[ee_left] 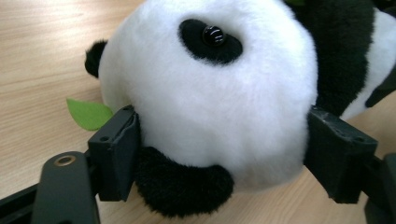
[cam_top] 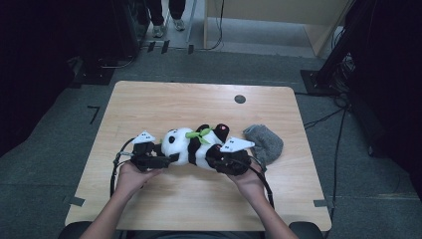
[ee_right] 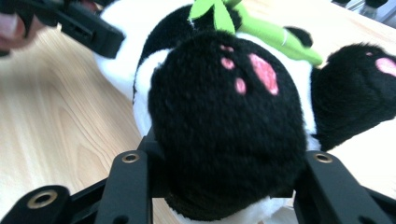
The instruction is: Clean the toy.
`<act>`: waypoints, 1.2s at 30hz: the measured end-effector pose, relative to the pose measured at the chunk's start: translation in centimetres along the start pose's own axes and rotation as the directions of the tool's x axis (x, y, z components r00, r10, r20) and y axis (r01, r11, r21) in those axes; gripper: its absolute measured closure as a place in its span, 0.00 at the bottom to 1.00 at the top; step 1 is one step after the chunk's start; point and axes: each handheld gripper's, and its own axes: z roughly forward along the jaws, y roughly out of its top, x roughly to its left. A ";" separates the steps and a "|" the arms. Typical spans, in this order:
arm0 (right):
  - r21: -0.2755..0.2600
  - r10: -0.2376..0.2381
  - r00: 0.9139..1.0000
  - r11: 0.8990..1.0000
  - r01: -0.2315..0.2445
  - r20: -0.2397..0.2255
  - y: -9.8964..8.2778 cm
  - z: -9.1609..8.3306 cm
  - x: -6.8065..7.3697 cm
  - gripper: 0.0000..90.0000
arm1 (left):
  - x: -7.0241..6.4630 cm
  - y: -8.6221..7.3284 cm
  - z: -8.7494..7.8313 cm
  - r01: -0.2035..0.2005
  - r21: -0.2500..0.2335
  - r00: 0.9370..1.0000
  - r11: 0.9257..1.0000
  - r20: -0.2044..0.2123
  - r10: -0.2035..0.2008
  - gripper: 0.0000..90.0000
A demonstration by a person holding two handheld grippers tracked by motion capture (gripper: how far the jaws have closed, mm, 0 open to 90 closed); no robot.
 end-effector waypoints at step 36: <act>-0.099 0.156 0.948 0.977 -0.189 -0.277 2.5 -4.4 -3.4 0.64 | -1.1 -0.1 -0.3 -0.316 -0.137 0.936 0.939 0.117 0.332 0.05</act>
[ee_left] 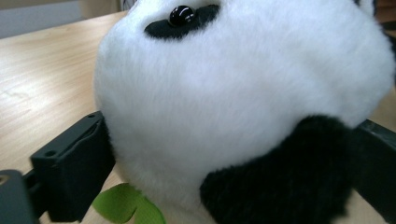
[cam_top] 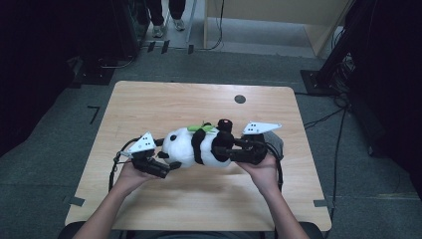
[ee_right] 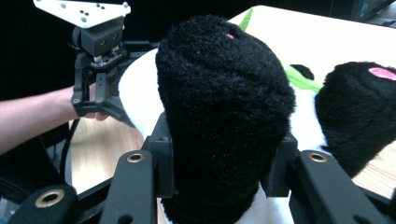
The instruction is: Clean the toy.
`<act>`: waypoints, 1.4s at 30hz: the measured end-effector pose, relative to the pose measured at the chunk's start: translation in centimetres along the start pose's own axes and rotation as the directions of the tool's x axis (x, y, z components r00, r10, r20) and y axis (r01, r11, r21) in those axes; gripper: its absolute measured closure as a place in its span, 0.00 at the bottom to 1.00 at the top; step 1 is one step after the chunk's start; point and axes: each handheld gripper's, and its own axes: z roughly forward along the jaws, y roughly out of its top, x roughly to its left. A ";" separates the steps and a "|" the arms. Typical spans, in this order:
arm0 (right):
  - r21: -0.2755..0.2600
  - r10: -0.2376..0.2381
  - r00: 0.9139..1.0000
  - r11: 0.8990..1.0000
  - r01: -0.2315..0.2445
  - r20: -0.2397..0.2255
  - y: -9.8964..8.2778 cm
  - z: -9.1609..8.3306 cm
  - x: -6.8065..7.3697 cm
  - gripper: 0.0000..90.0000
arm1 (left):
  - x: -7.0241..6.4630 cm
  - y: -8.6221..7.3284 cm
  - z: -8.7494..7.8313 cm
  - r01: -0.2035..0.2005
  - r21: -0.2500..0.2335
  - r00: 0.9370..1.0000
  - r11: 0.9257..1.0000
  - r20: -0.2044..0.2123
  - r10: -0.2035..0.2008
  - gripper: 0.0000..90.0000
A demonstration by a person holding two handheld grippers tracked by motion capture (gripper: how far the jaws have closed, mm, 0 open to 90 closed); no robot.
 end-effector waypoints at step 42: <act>0.051 -0.126 0.992 0.991 0.126 -0.009 -4.3 2.0 -2.7 0.14 | 2.4 1.6 -3.2 0.229 -0.004 0.971 0.973 0.071 -0.228 0.58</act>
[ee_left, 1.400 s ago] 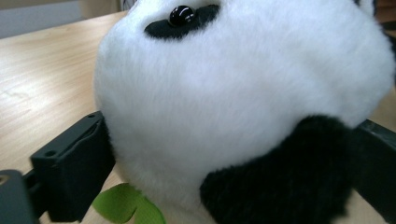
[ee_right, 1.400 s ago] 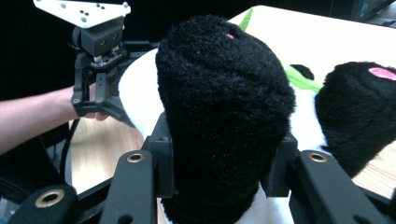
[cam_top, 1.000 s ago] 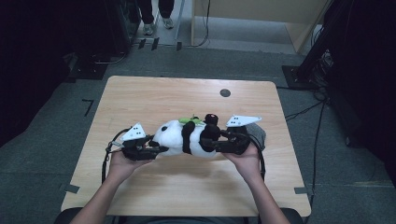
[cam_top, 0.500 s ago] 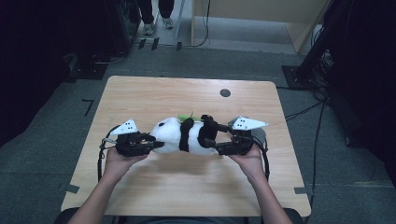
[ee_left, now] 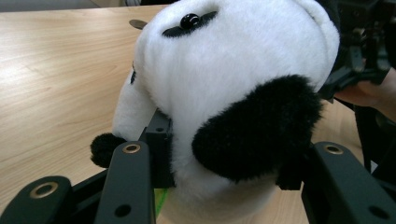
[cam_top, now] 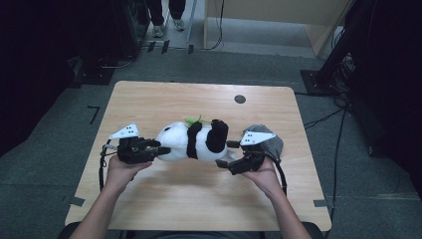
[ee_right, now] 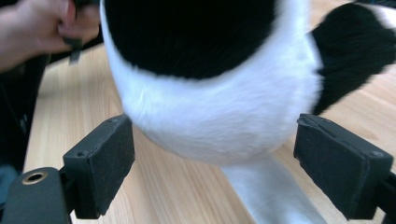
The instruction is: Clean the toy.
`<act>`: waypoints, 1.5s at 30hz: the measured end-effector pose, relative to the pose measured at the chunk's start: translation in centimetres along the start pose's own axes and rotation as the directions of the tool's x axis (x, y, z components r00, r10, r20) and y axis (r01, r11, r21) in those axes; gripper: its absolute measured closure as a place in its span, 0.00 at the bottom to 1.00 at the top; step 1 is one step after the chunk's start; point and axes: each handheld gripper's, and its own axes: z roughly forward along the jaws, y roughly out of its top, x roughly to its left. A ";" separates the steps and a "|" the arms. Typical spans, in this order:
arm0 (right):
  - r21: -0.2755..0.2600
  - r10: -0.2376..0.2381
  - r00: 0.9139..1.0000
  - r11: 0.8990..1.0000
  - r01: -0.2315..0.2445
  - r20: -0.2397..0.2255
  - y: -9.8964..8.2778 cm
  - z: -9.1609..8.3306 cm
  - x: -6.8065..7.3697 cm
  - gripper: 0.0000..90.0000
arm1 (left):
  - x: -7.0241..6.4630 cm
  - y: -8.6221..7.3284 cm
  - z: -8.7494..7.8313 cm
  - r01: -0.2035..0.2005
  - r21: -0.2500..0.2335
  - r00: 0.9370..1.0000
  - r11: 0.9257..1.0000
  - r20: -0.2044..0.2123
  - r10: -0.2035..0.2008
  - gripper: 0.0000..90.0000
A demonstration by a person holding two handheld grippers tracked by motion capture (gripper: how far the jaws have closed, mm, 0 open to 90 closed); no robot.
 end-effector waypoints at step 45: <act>-0.008 0.131 0.985 0.991 -0.131 0.113 1.6 -2.5 0.4 0.59 | 0.0 -1.6 1.2 -0.113 0.042 0.994 0.993 -0.006 0.114 0.20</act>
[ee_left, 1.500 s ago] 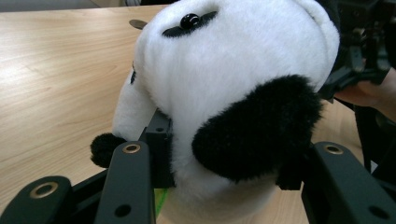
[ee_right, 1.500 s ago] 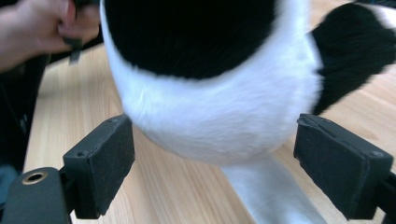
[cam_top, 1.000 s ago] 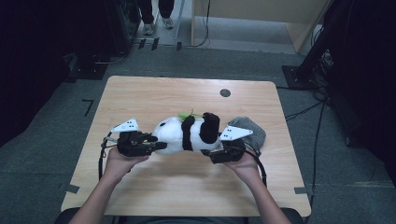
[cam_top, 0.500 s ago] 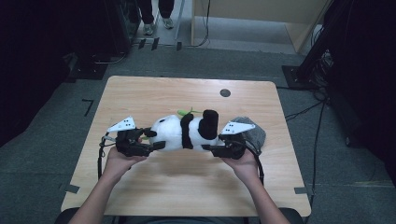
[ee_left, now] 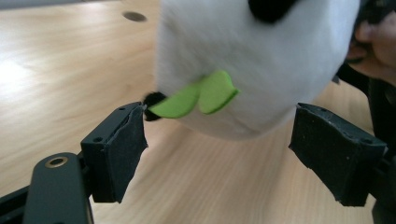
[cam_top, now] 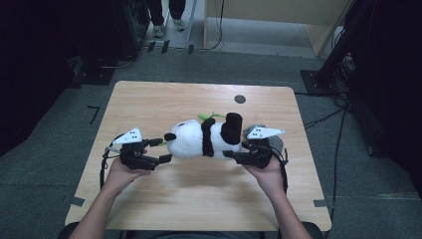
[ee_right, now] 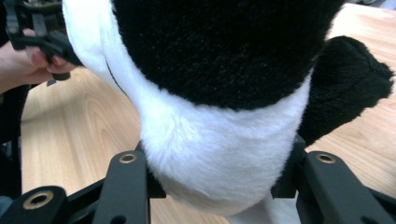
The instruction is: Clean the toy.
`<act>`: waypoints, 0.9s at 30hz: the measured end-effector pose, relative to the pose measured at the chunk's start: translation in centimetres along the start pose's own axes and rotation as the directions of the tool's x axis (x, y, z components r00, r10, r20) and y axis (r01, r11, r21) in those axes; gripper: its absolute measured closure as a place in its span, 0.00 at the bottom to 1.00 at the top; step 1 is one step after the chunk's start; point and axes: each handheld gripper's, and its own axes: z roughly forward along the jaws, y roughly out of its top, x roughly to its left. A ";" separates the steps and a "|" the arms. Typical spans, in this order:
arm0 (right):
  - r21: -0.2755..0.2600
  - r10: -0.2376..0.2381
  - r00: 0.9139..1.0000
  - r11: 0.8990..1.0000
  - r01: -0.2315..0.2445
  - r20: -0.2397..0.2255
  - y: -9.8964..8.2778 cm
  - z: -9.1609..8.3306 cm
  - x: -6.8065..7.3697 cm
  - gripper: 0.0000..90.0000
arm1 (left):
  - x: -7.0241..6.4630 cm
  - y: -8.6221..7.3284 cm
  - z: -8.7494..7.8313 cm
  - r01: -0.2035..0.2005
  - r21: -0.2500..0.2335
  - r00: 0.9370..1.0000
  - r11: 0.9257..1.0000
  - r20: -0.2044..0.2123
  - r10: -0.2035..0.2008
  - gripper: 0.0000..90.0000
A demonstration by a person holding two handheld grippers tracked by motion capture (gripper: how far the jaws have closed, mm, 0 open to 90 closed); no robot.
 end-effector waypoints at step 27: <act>-0.012 -0.062 0.996 0.998 0.061 -0.068 -0.9 1.7 0.1 0.31 | -0.8 0.8 0.7 0.117 0.012 0.992 0.993 -0.053 -0.117 0.56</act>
